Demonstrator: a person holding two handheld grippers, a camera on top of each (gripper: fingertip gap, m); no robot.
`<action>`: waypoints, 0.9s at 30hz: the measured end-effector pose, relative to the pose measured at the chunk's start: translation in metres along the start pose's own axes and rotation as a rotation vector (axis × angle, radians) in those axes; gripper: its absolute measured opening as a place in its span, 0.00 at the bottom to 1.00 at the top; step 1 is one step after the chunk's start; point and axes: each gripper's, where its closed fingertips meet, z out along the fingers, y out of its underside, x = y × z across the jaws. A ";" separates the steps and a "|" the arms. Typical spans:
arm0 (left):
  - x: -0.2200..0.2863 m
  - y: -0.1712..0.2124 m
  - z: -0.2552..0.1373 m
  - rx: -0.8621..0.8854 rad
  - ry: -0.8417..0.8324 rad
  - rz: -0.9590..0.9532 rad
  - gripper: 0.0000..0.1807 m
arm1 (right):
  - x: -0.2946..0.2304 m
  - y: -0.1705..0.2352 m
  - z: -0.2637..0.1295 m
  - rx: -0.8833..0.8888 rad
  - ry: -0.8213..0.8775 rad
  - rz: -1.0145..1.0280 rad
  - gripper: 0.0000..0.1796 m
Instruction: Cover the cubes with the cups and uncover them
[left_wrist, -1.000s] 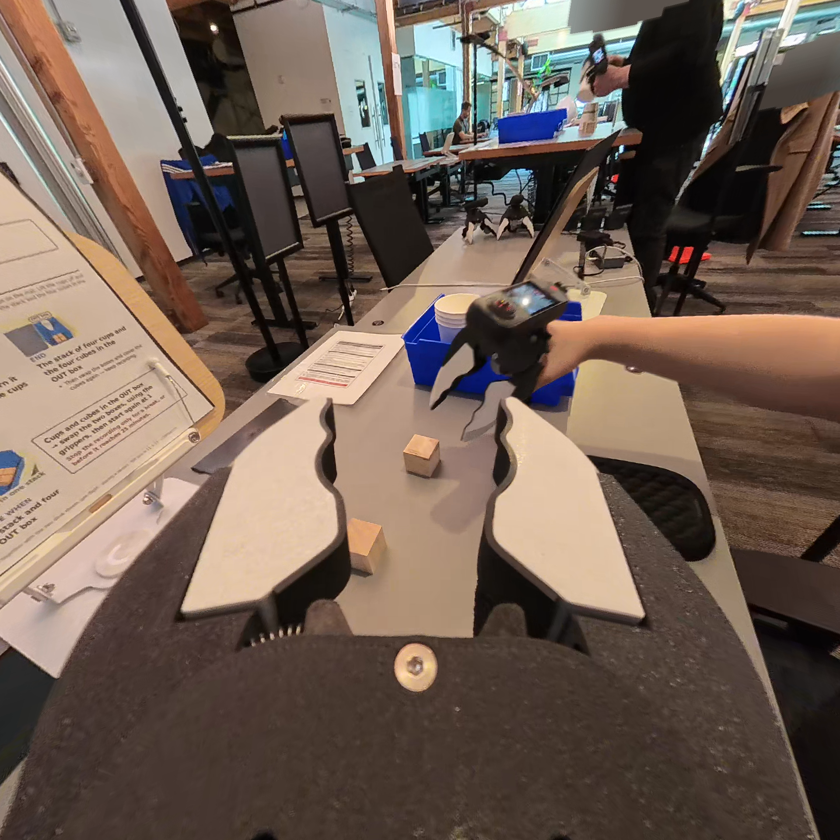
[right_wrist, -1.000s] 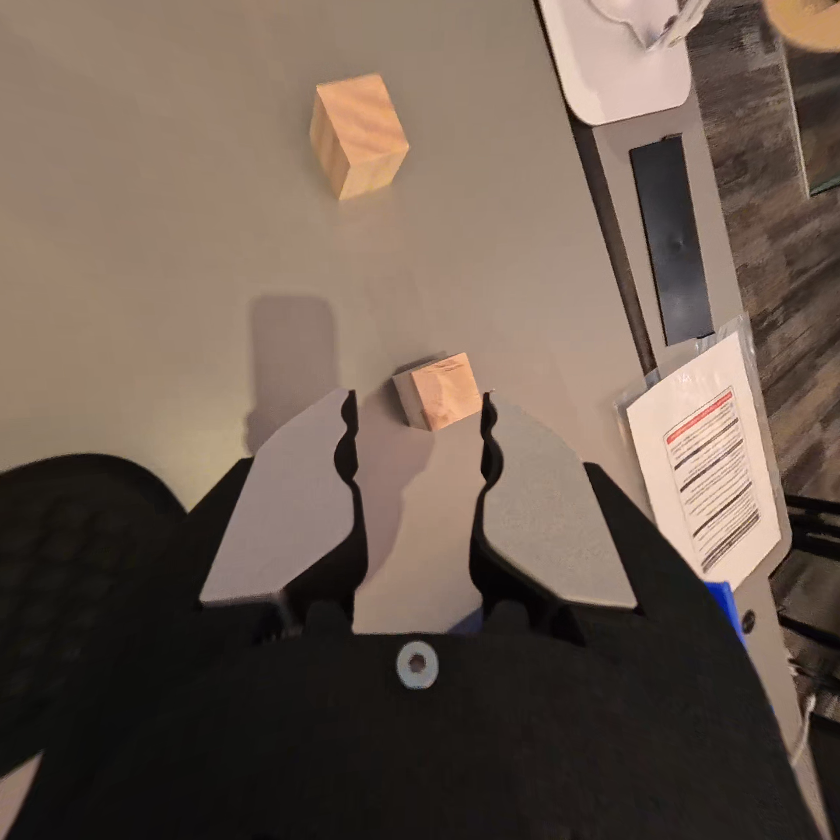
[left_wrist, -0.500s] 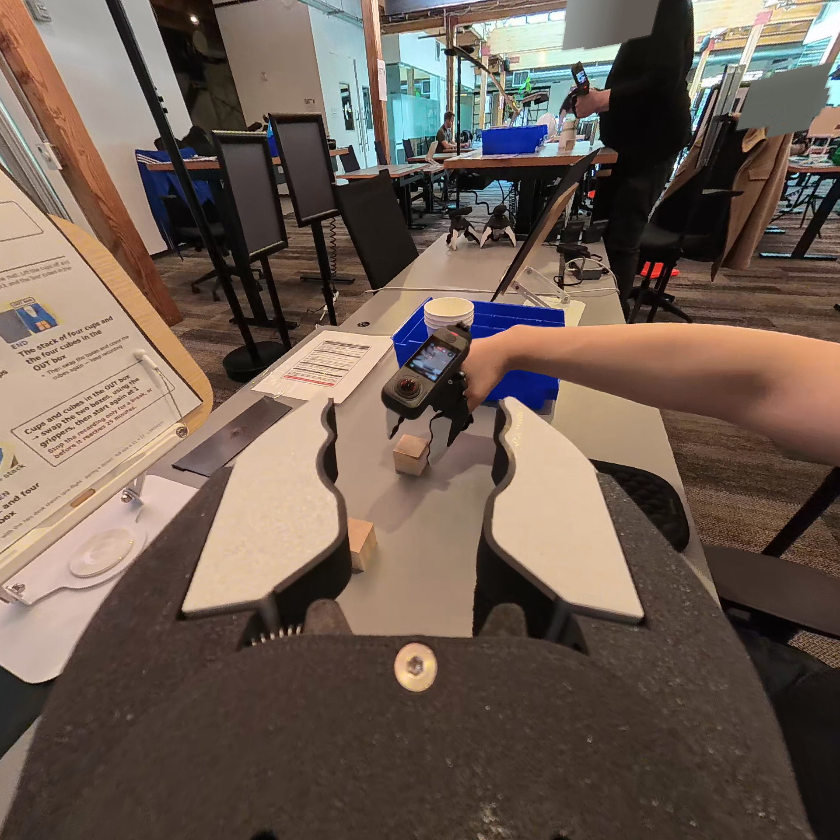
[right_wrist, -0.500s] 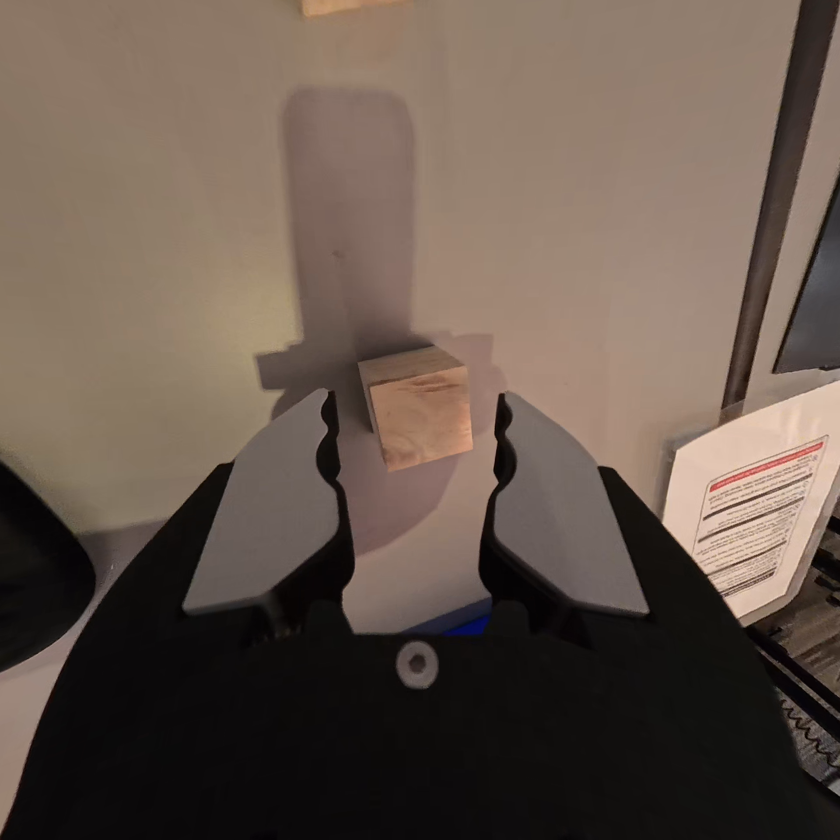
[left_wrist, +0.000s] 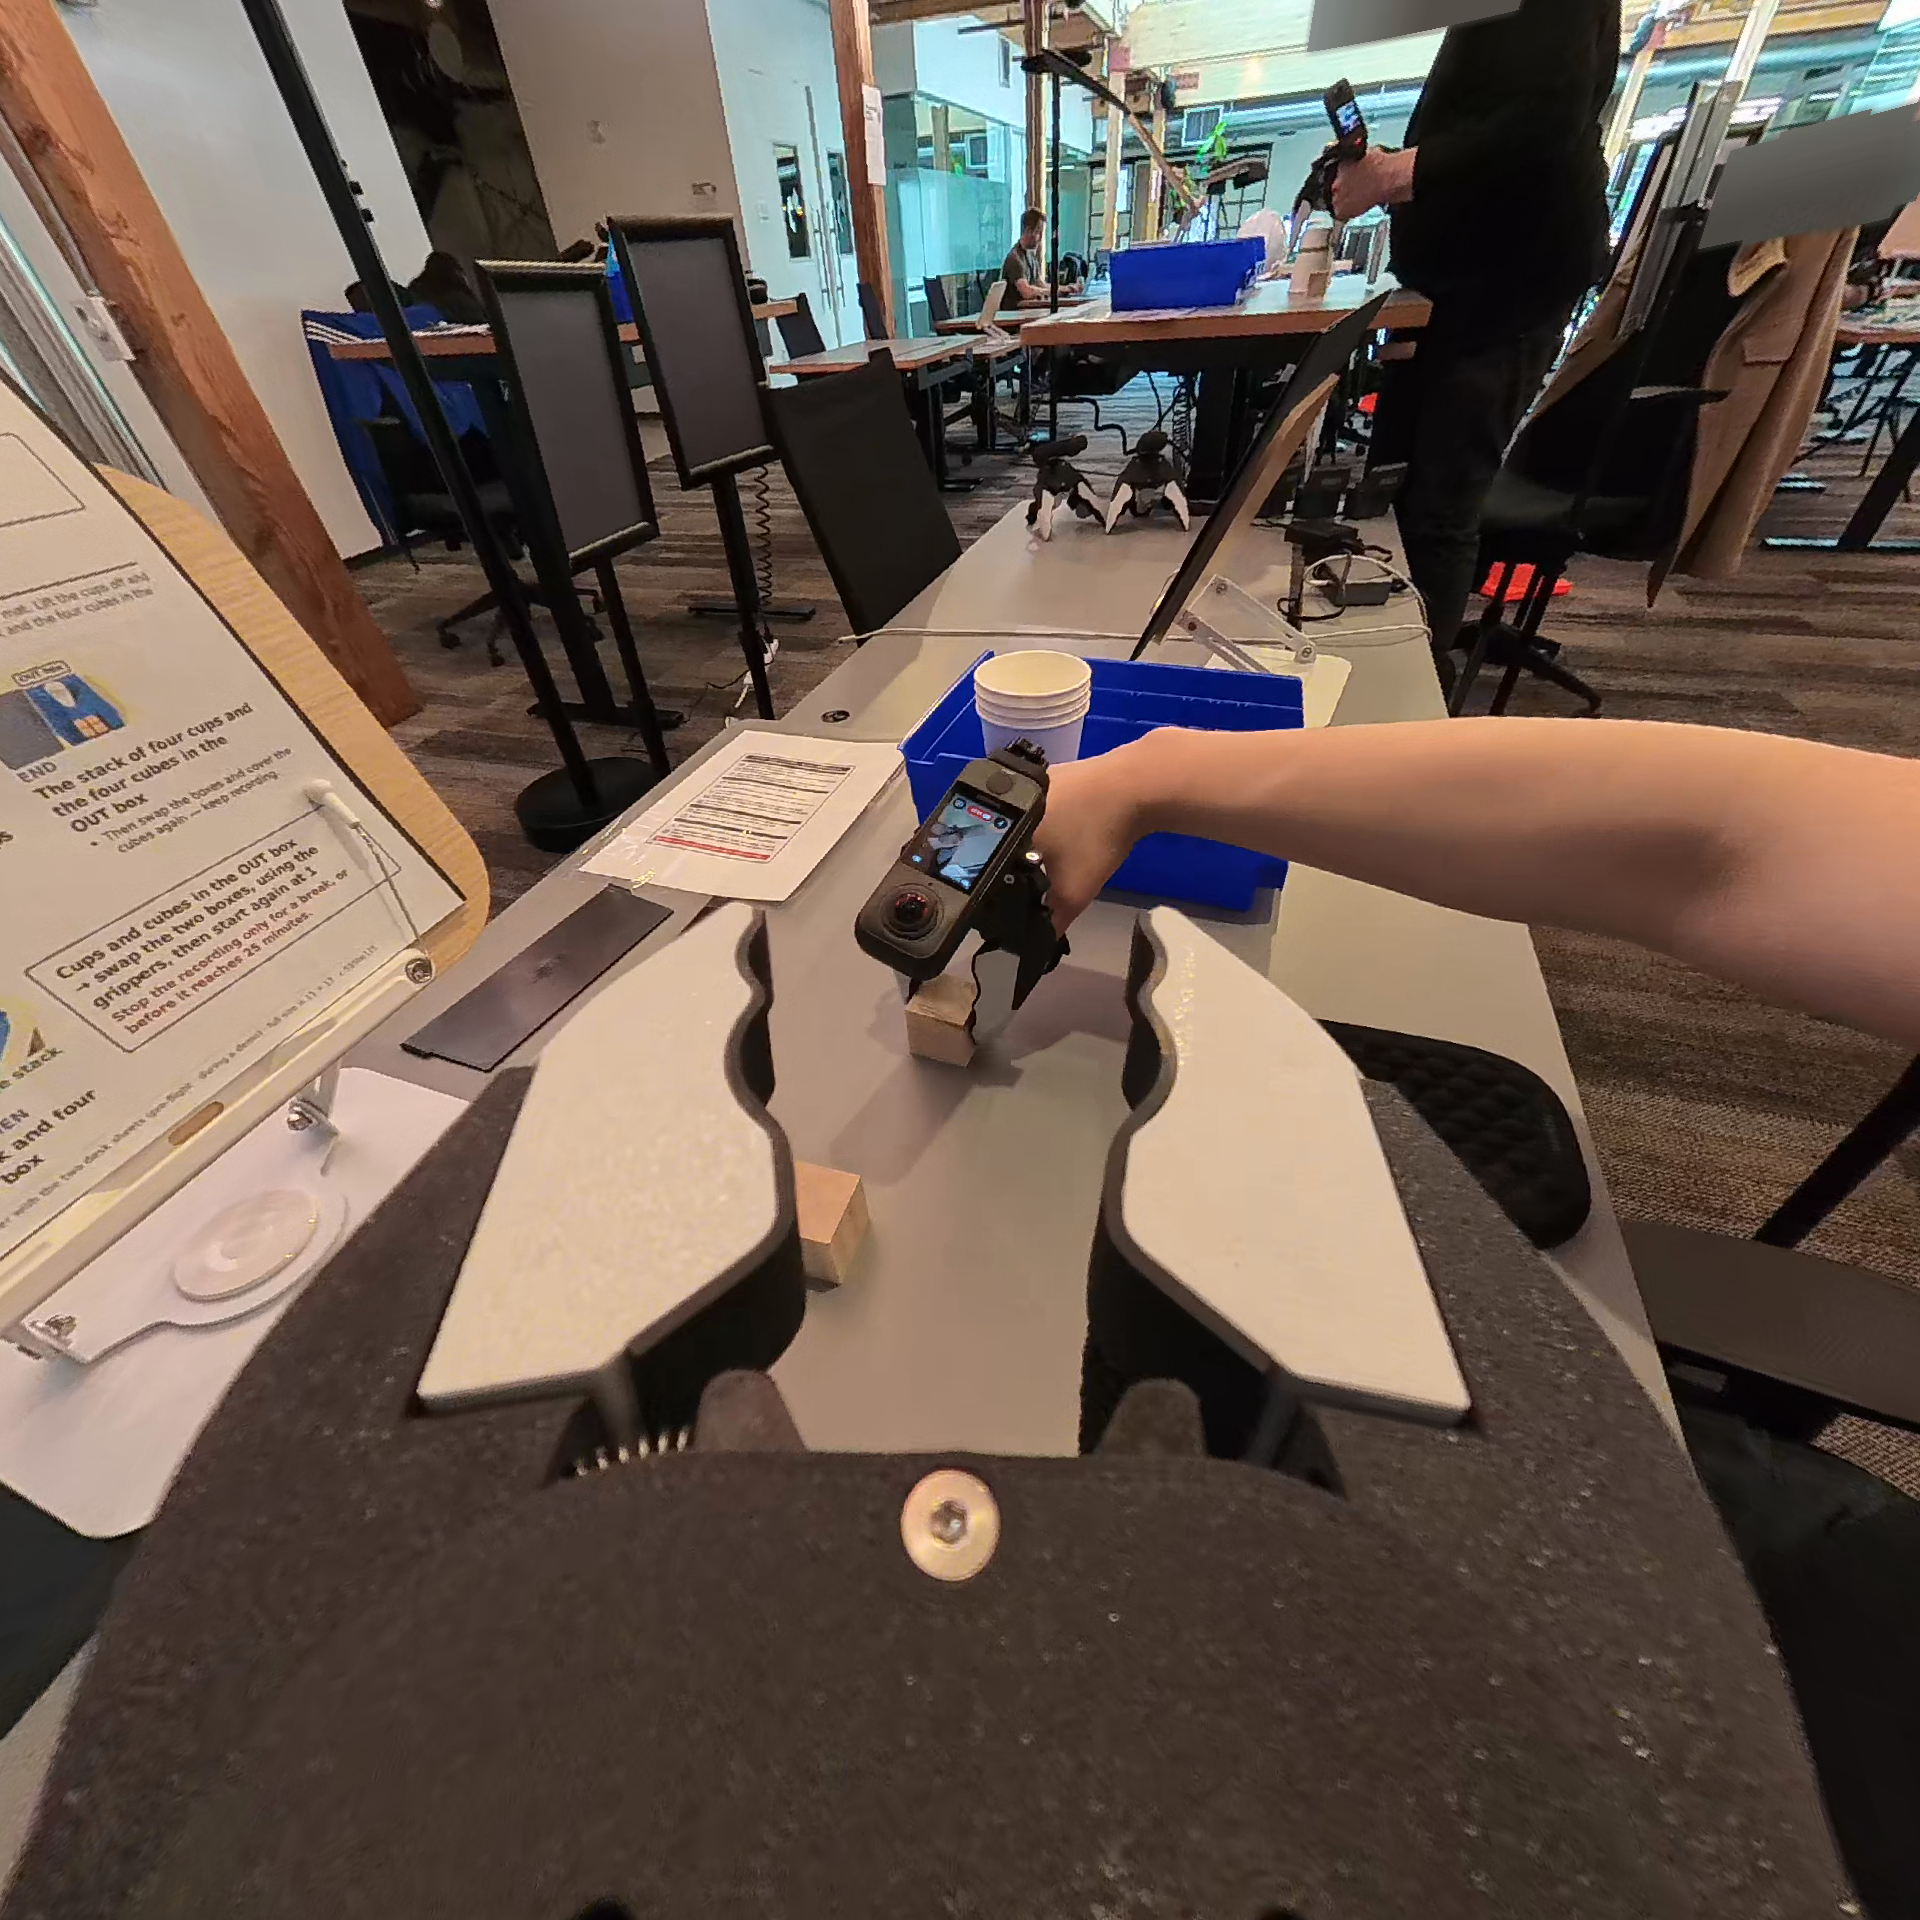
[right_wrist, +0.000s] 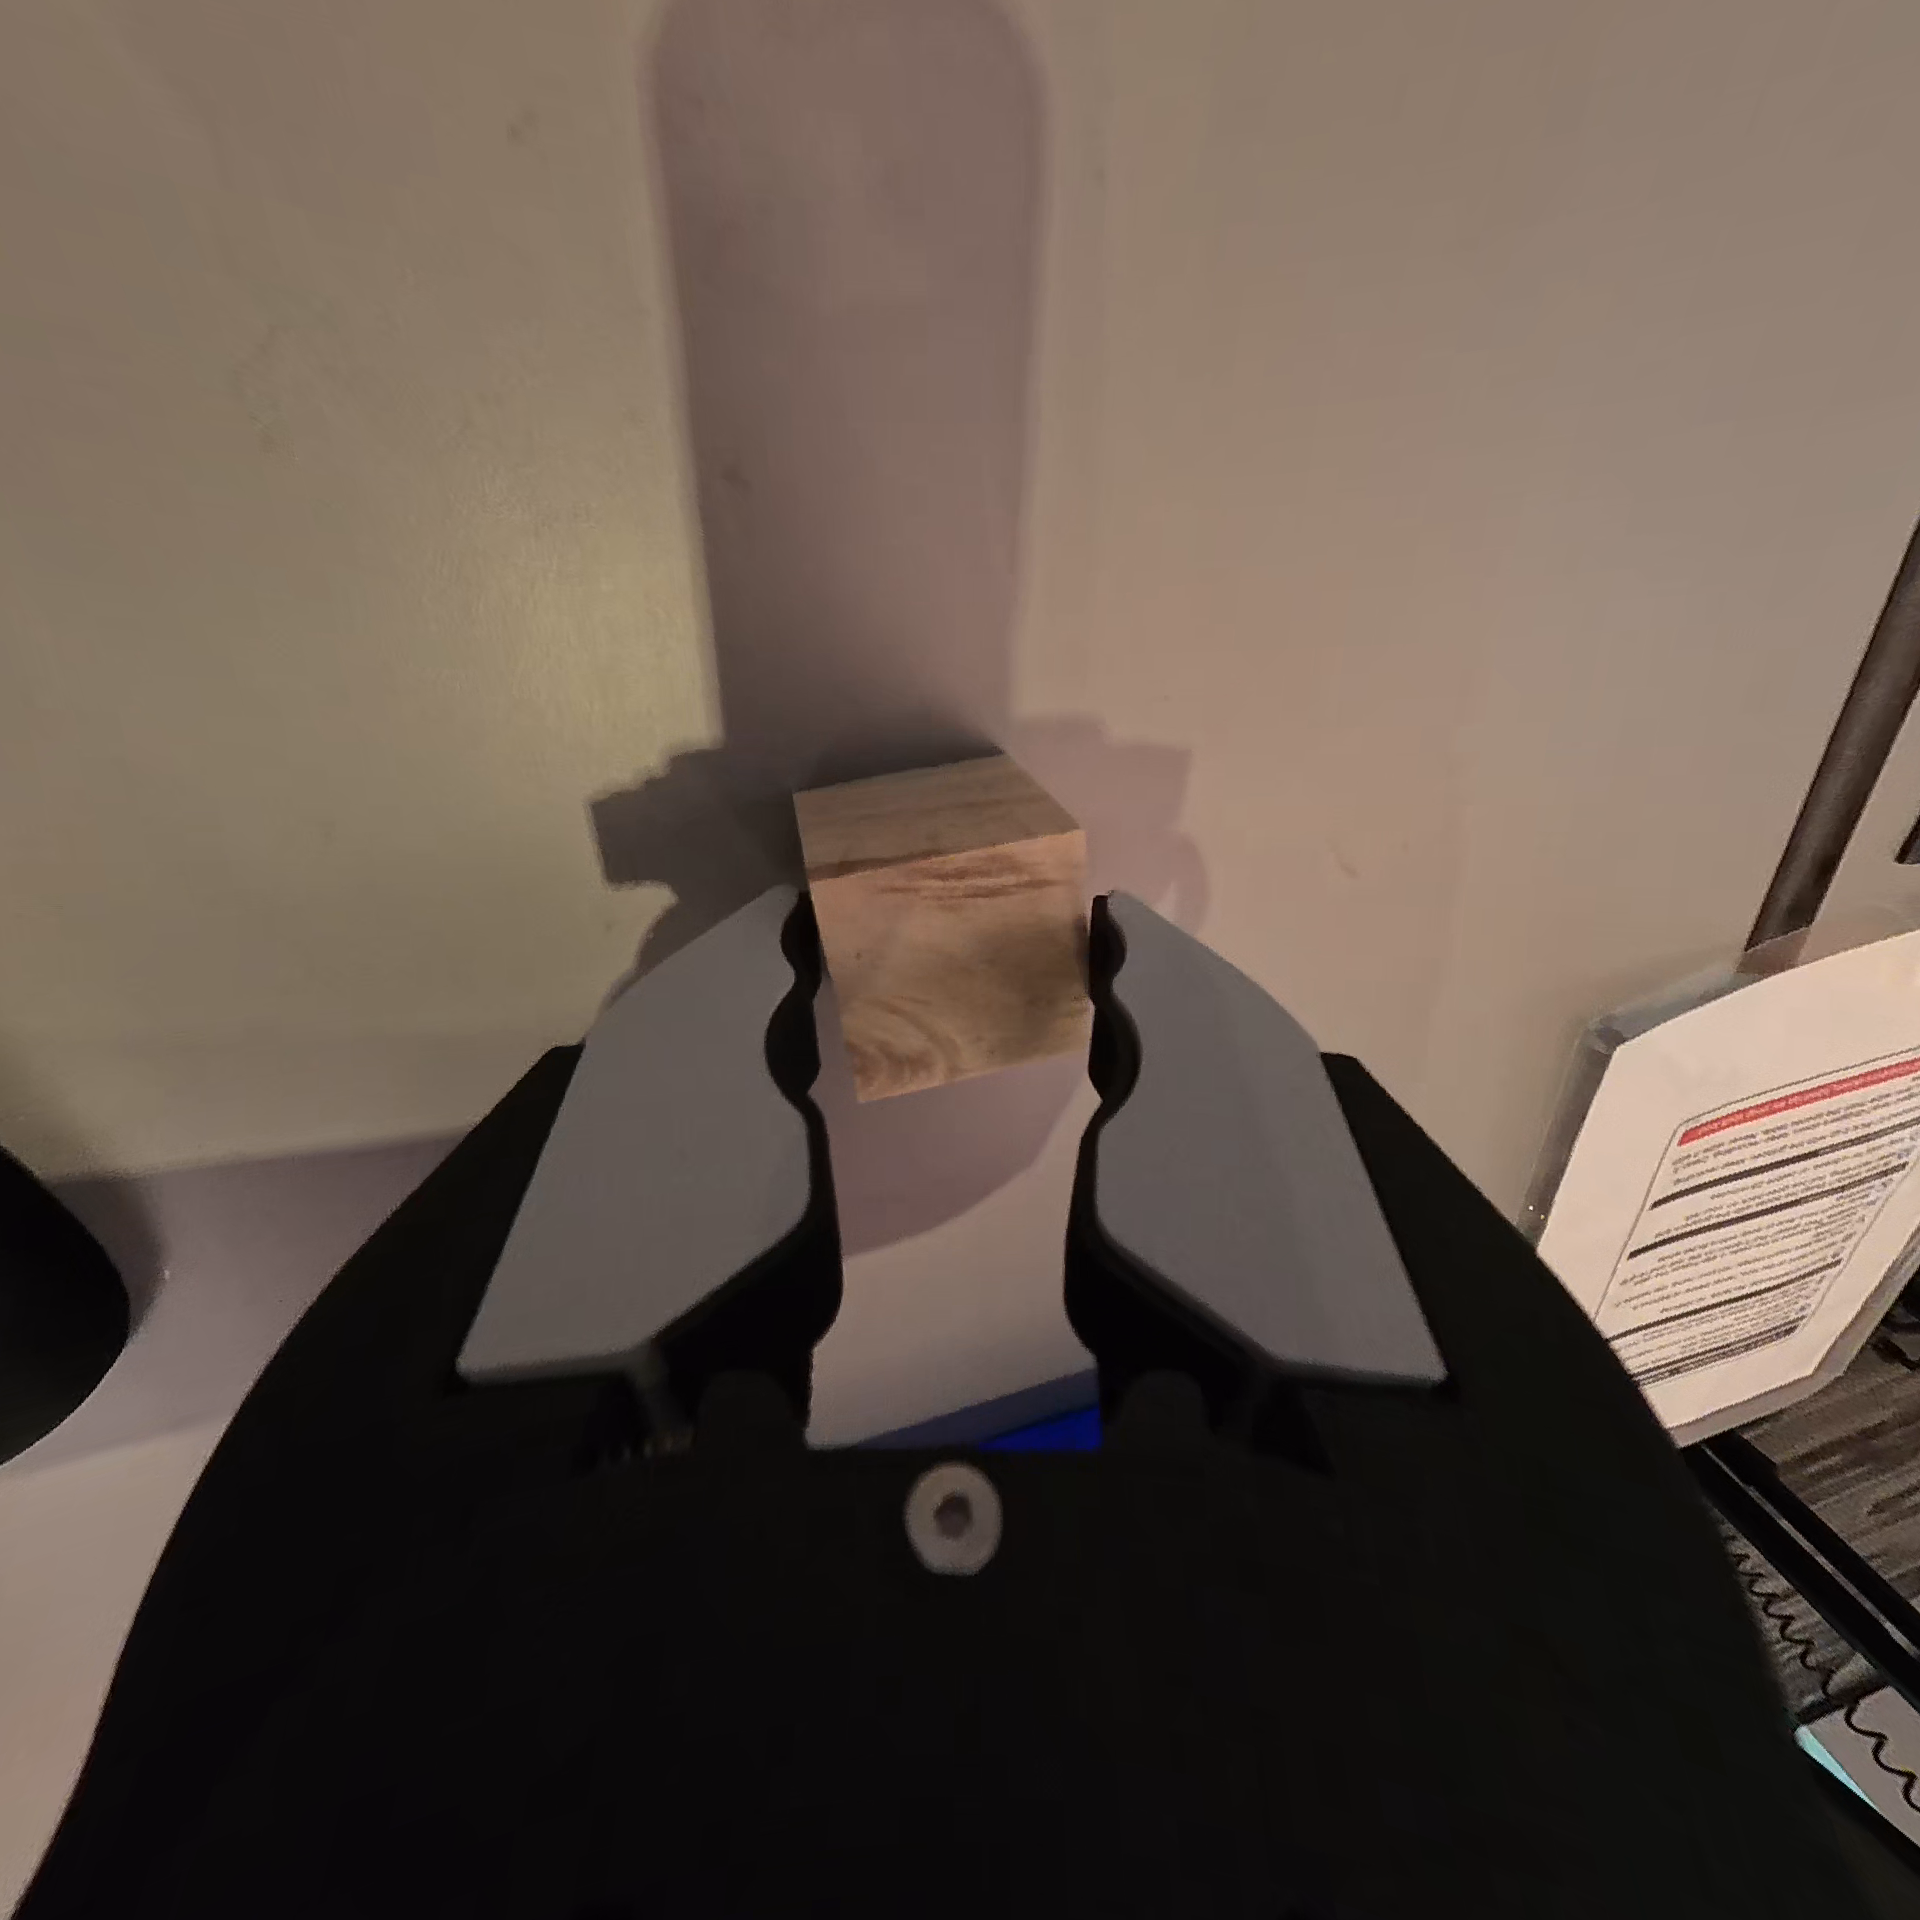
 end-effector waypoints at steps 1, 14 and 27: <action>0.001 0.000 0.001 -0.002 0.004 0.000 0.36 | 0.000 0.000 0.000 -0.002 -0.001 0.002 0.27; 0.006 0.004 0.003 -0.025 0.006 0.032 0.36 | -0.003 0.000 -0.004 -0.022 0.042 -0.001 0.27; 0.011 0.004 0.004 -0.030 0.022 0.039 0.36 | 0.001 -0.005 -0.089 0.143 0.185 0.198 0.27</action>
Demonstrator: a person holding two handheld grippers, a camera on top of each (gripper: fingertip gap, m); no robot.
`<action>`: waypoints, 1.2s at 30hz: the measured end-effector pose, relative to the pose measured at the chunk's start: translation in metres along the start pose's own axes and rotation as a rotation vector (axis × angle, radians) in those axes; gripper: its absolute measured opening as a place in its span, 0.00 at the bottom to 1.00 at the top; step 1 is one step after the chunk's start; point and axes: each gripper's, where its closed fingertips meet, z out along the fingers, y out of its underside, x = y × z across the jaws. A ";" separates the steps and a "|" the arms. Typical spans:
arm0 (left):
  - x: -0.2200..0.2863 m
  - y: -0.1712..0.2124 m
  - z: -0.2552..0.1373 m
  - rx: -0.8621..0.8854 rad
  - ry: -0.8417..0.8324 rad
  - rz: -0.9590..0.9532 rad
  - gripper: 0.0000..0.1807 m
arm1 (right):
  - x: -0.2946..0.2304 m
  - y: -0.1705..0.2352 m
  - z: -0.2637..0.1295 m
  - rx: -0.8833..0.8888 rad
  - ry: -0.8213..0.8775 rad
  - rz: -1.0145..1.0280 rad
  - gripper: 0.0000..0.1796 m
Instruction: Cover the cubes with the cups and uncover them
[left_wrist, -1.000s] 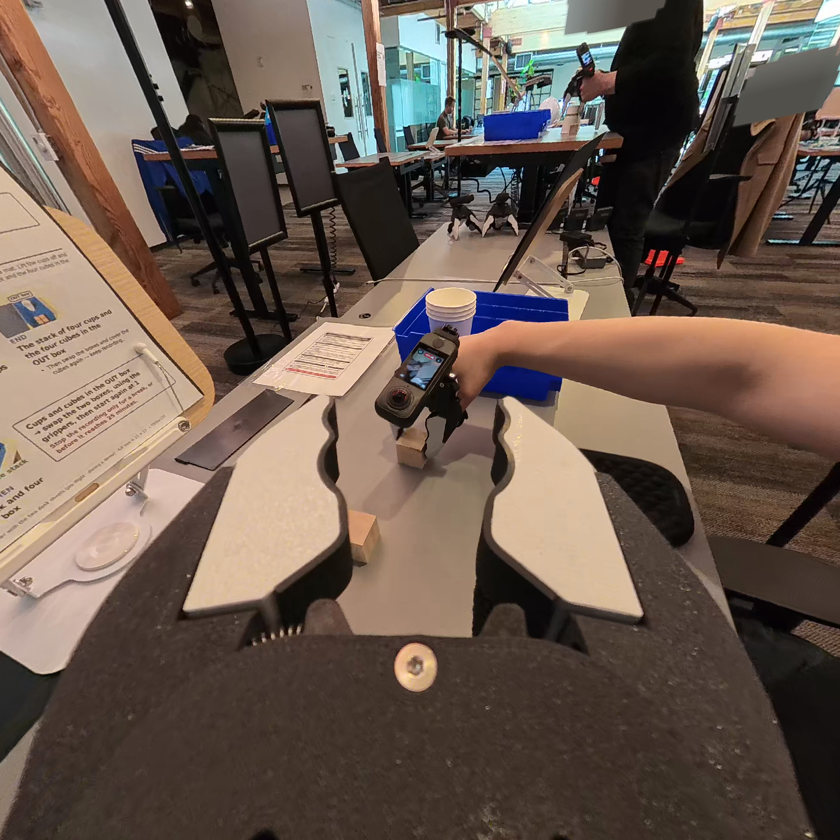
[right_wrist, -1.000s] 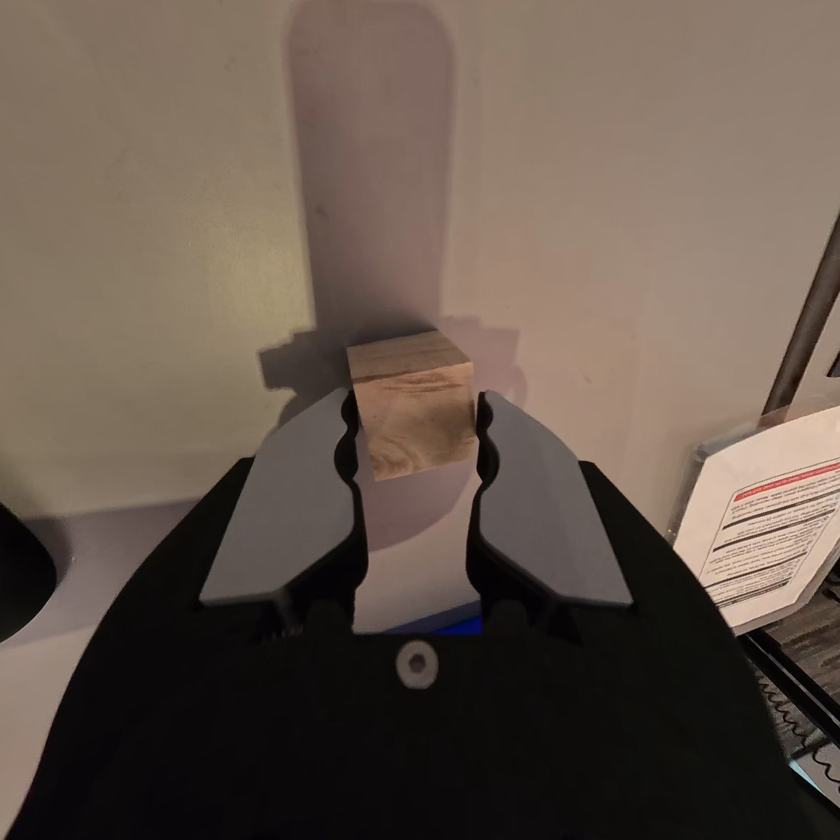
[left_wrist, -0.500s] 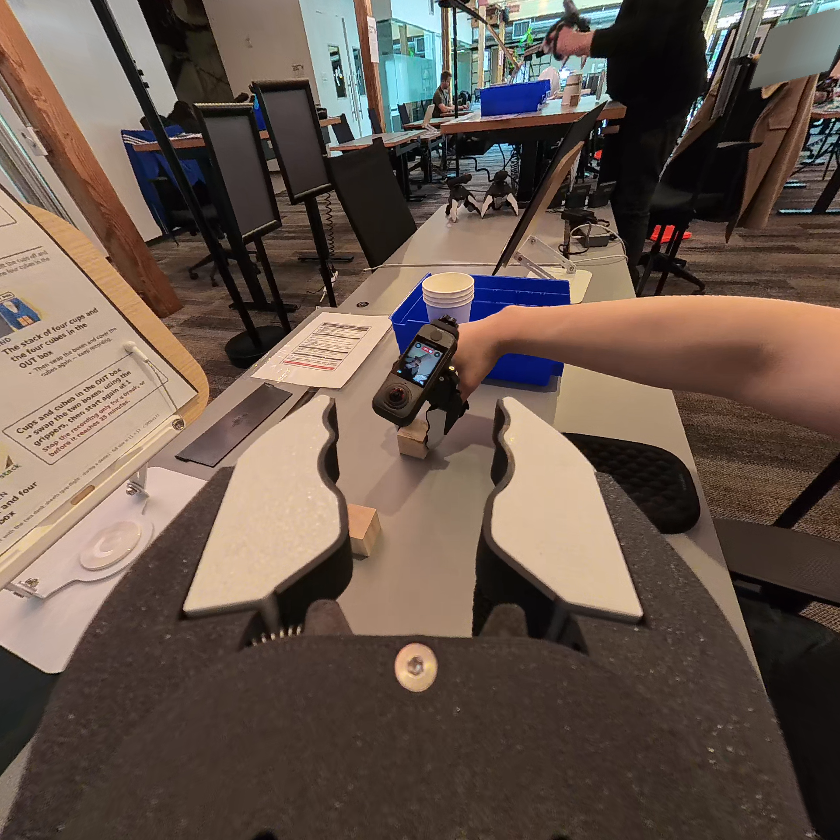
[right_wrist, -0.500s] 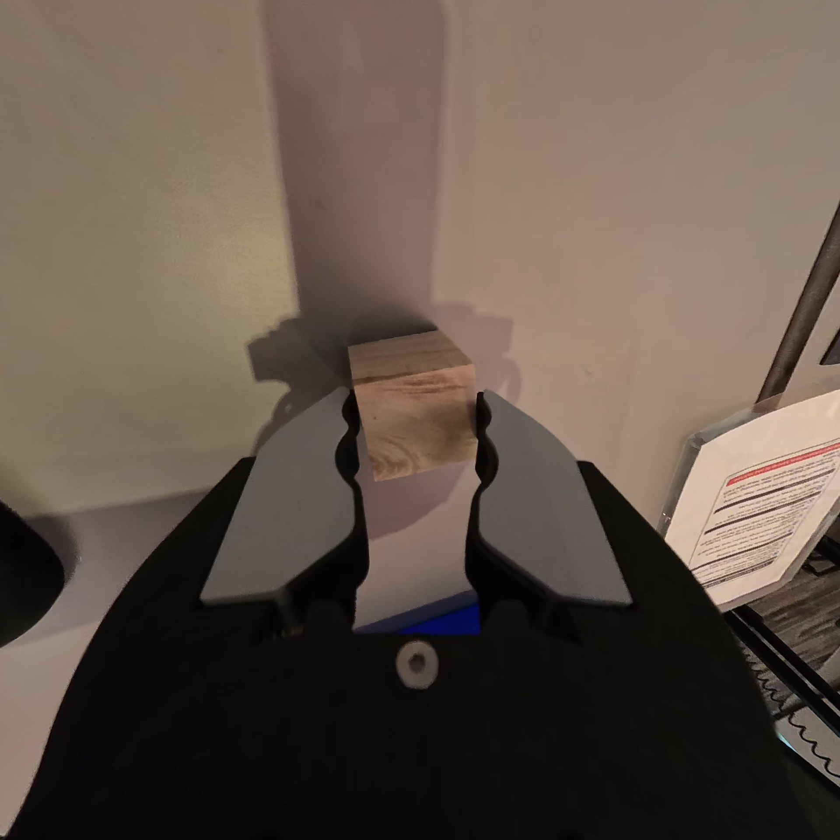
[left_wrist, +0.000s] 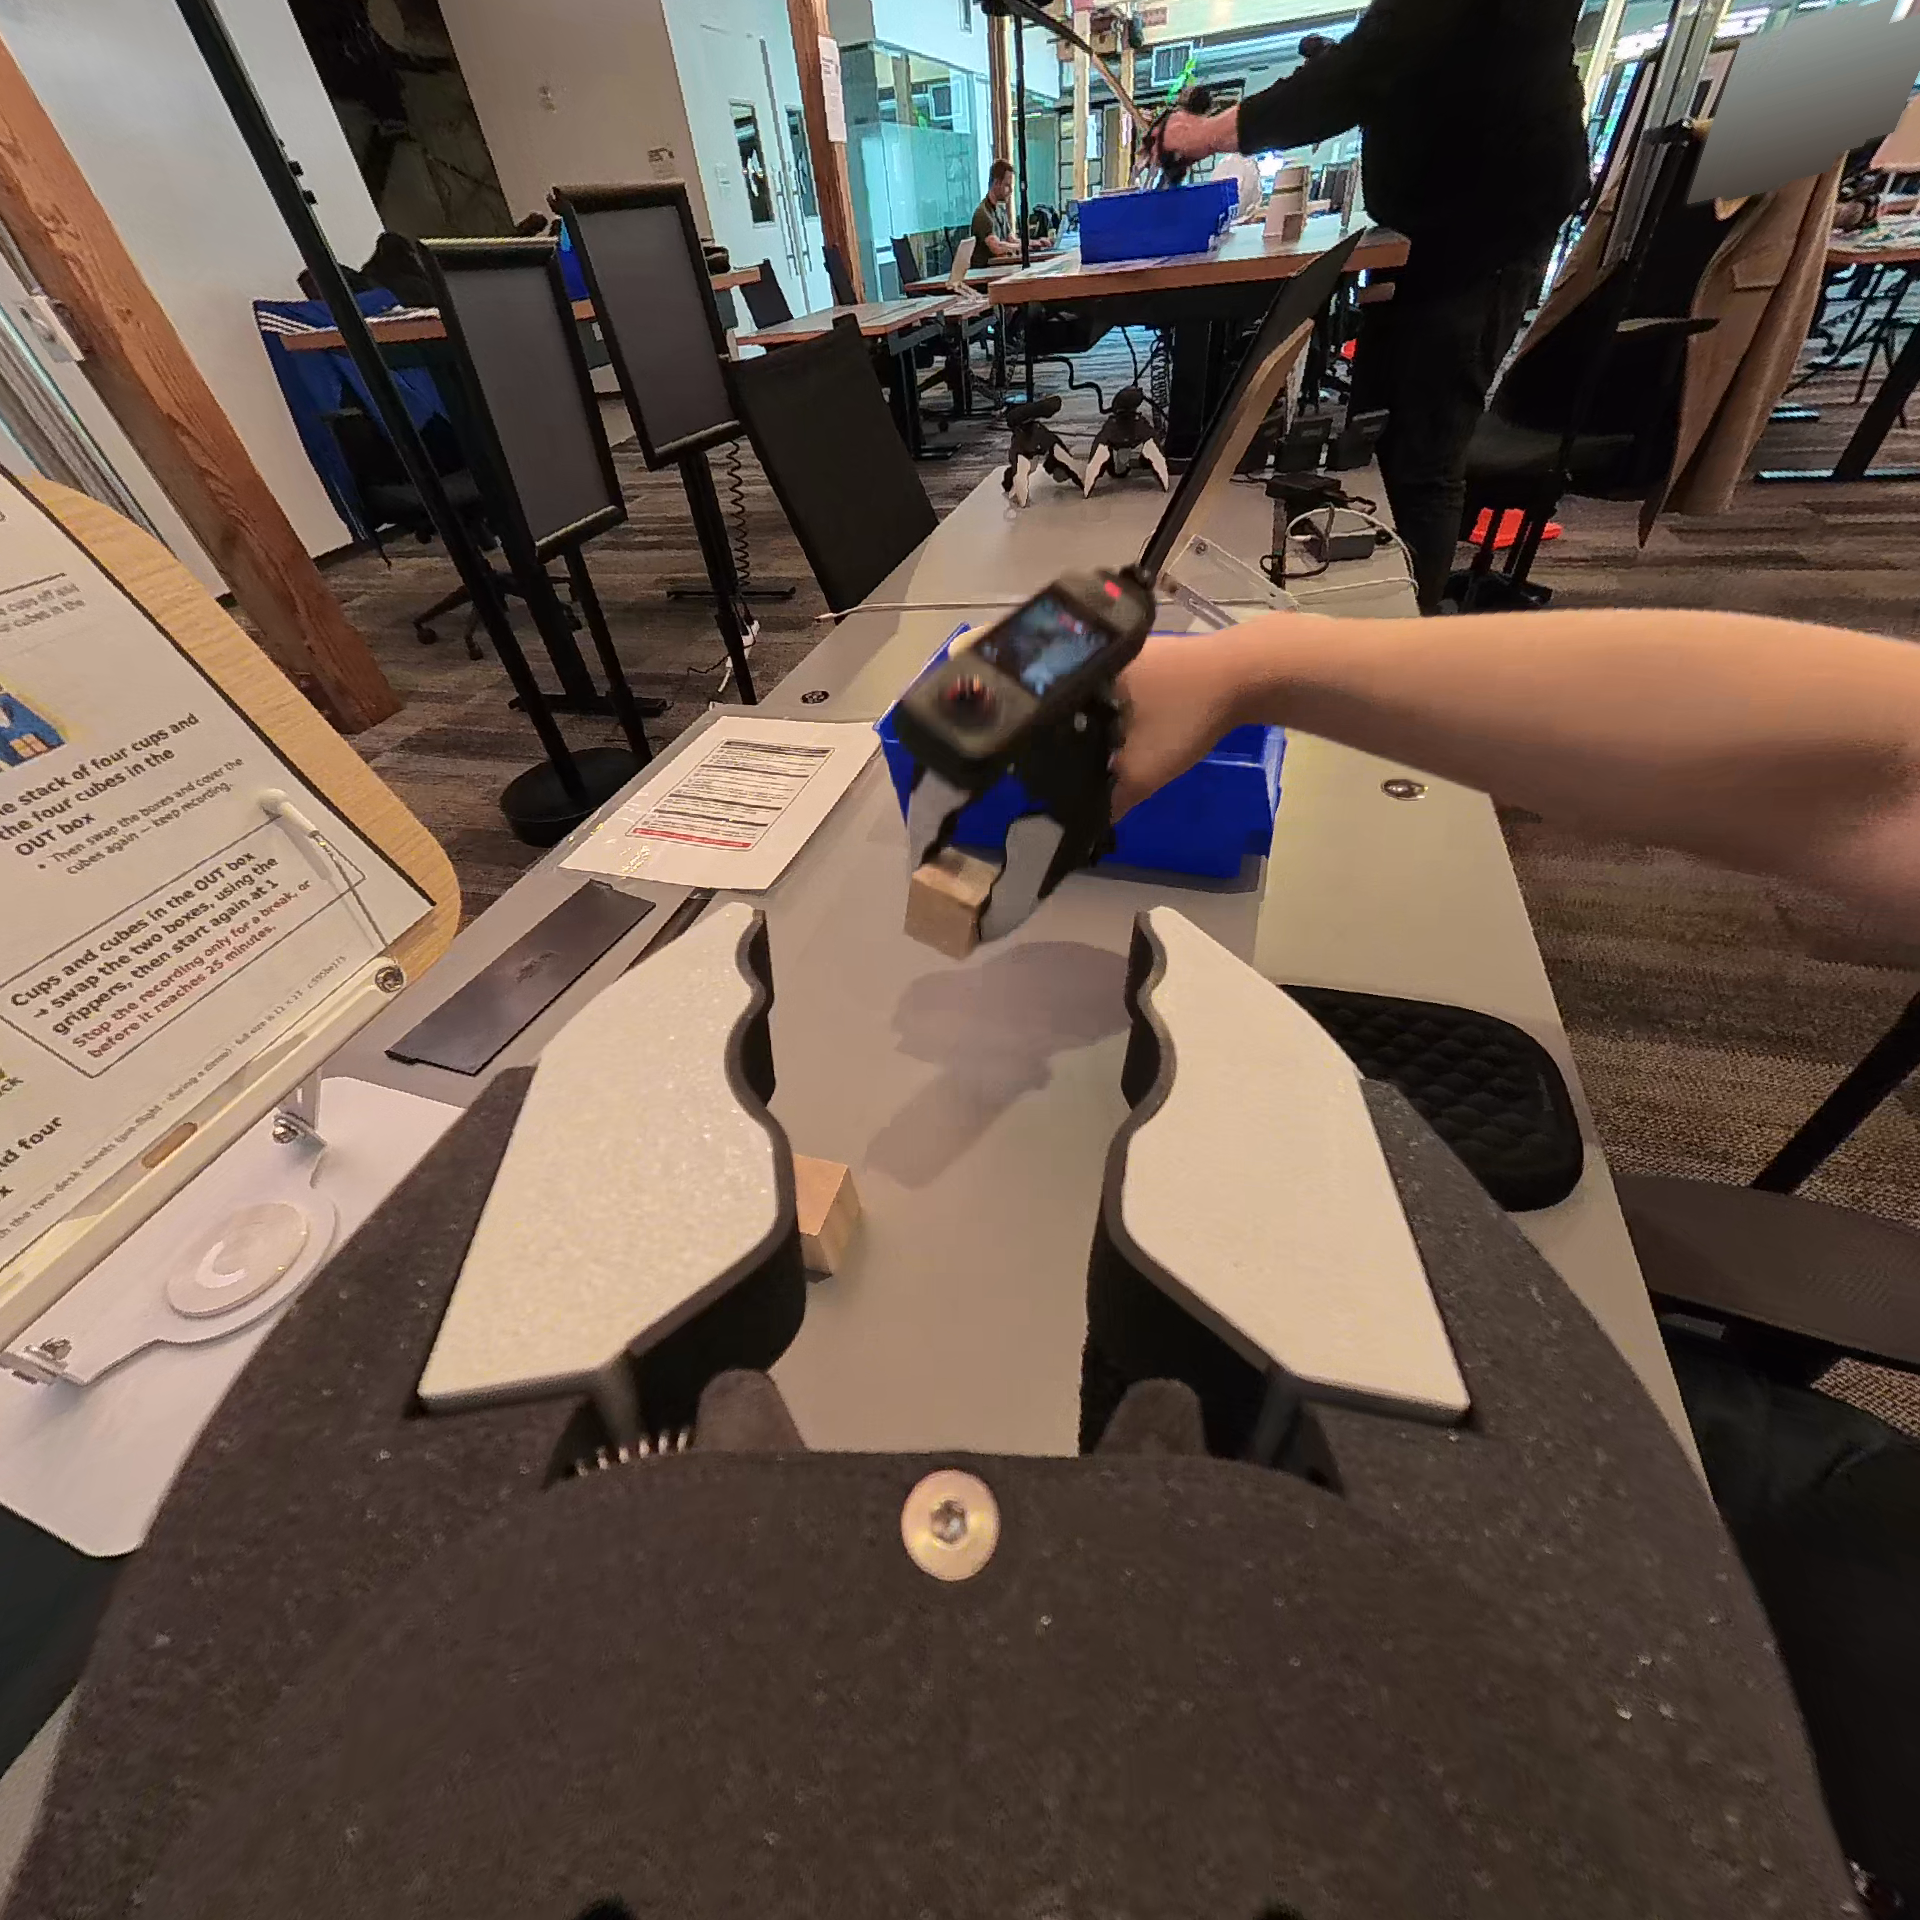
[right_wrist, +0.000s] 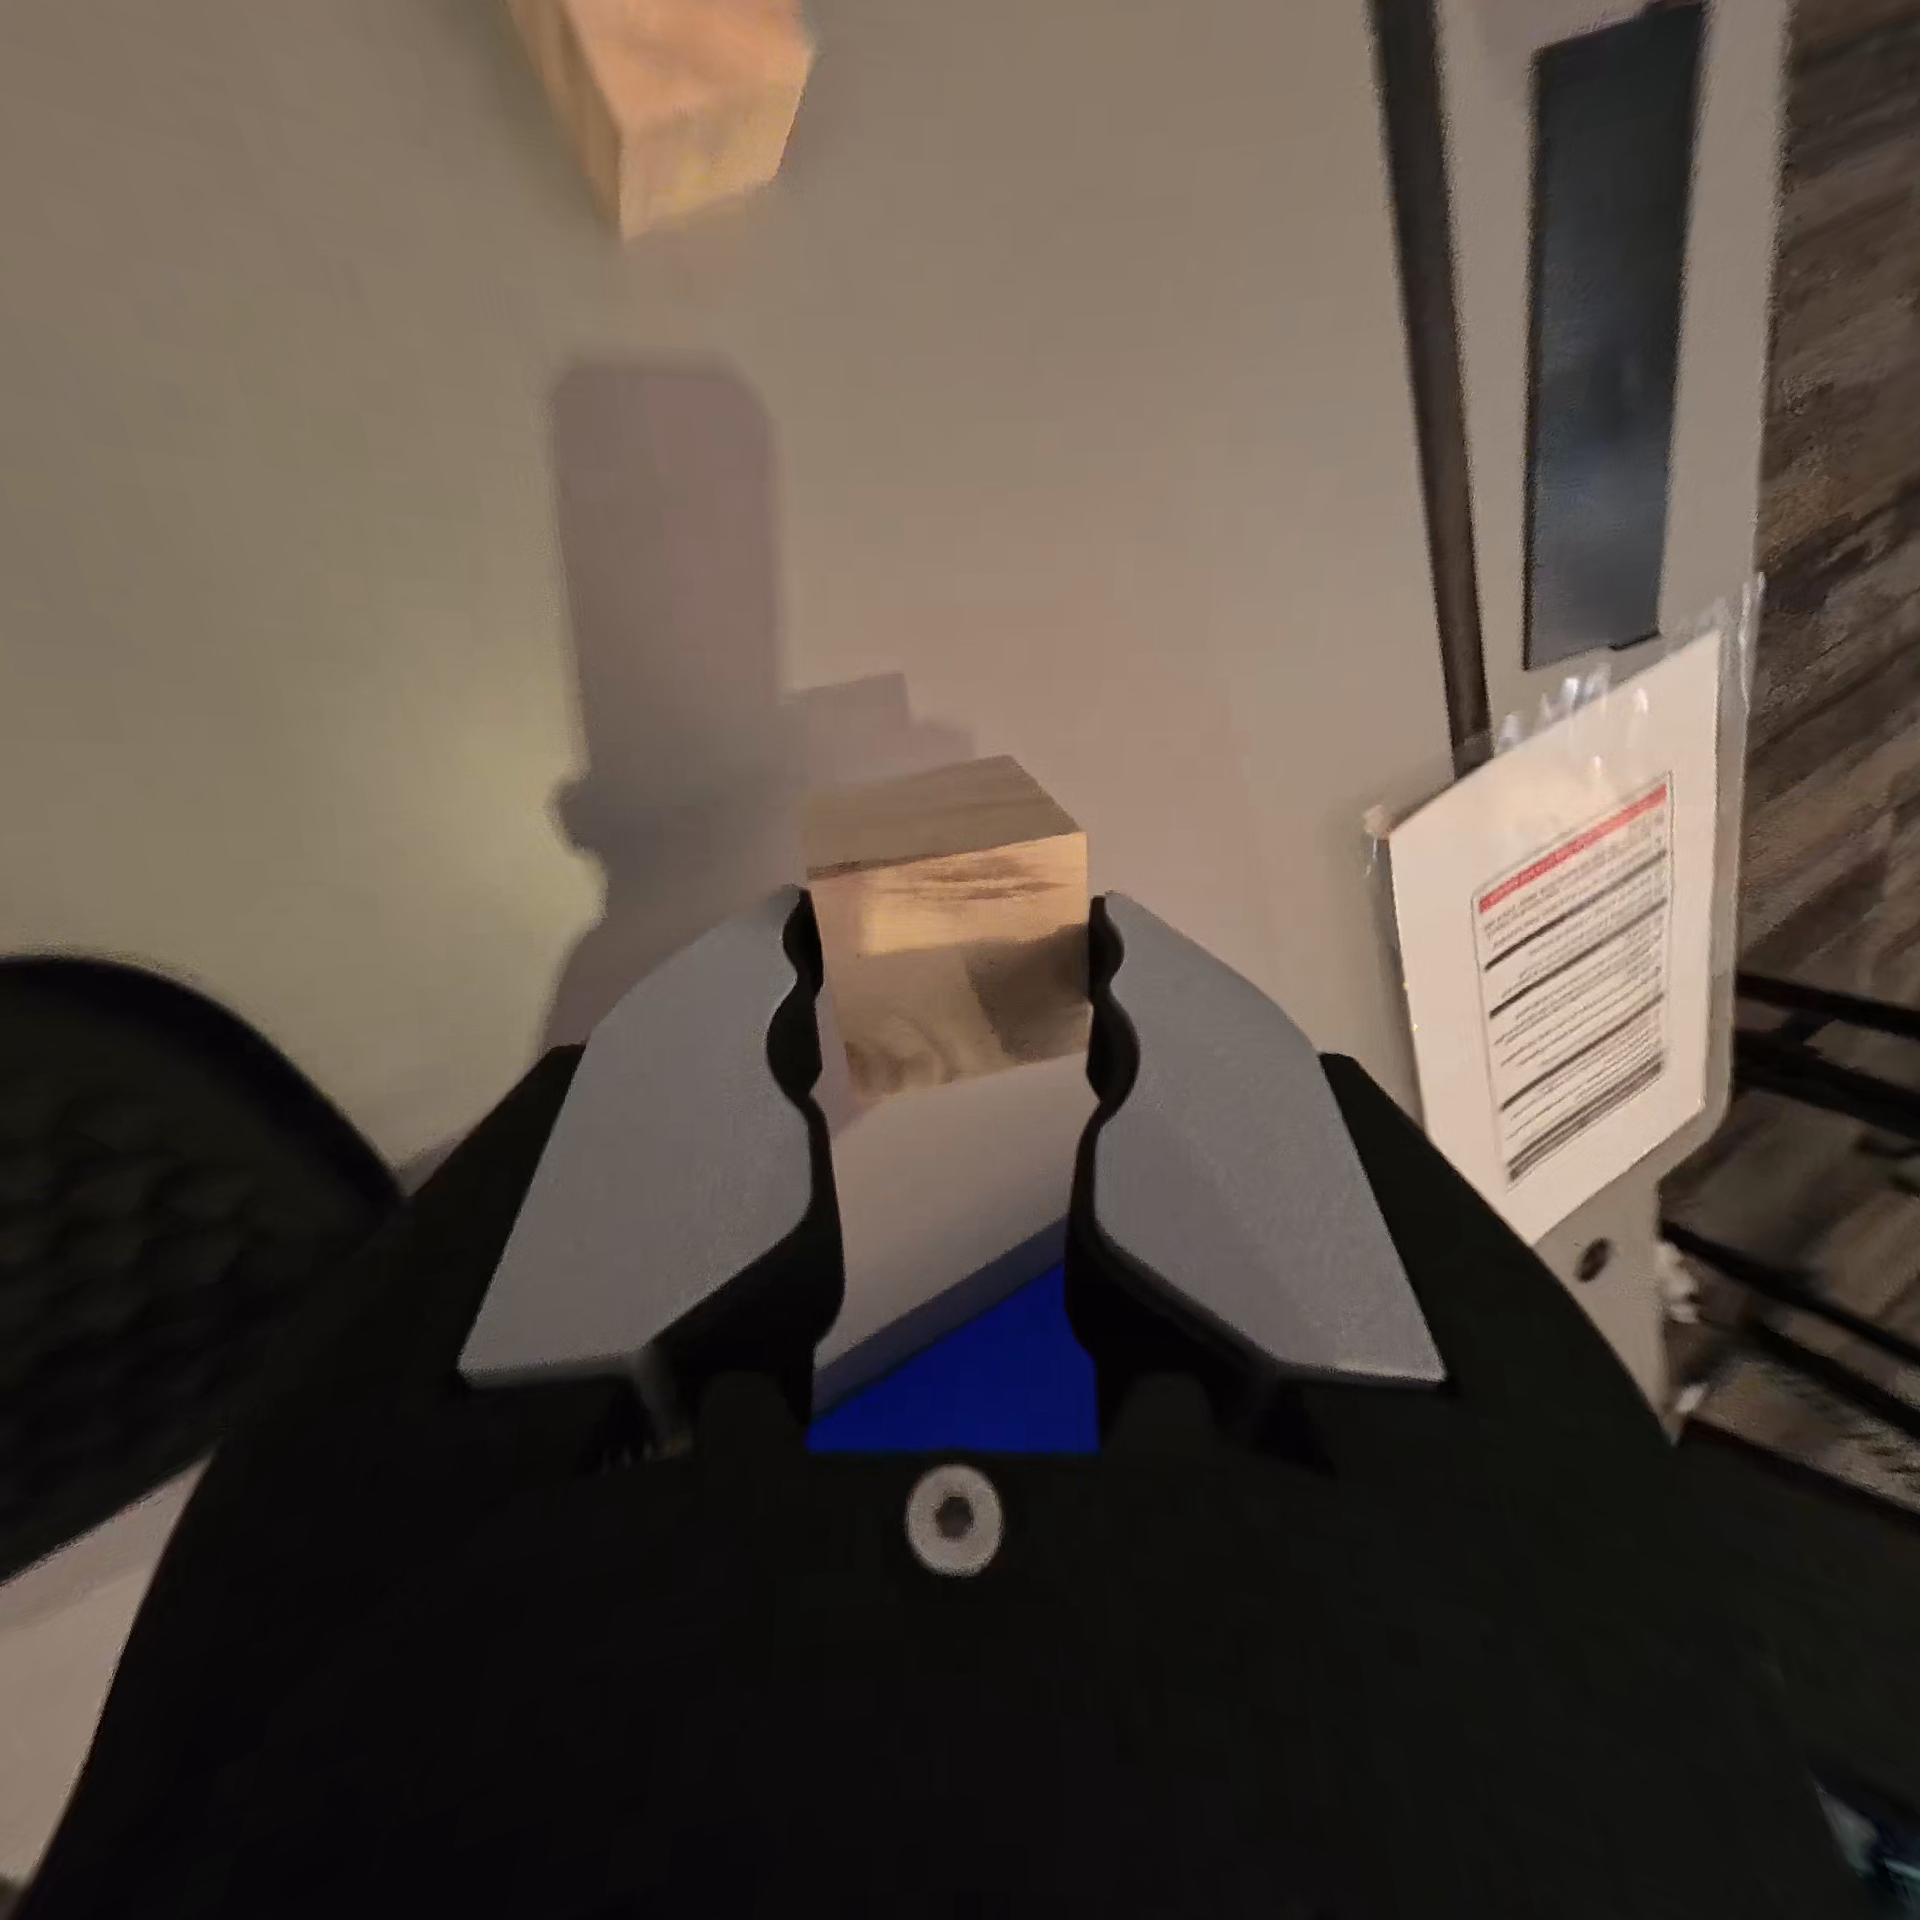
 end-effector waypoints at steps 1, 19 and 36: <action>0.001 0.000 0.000 -0.002 0.002 0.004 0.36 | 0.003 -0.002 -0.012 0.035 -0.002 0.057 0.27; 0.010 0.010 0.006 -0.061 0.006 0.052 0.36 | 0.047 0.122 -0.137 0.183 -0.065 1.084 0.27; 0.009 0.021 0.015 -0.126 -0.026 0.085 0.36 | 0.044 0.297 -0.052 -0.304 0.071 1.220 0.27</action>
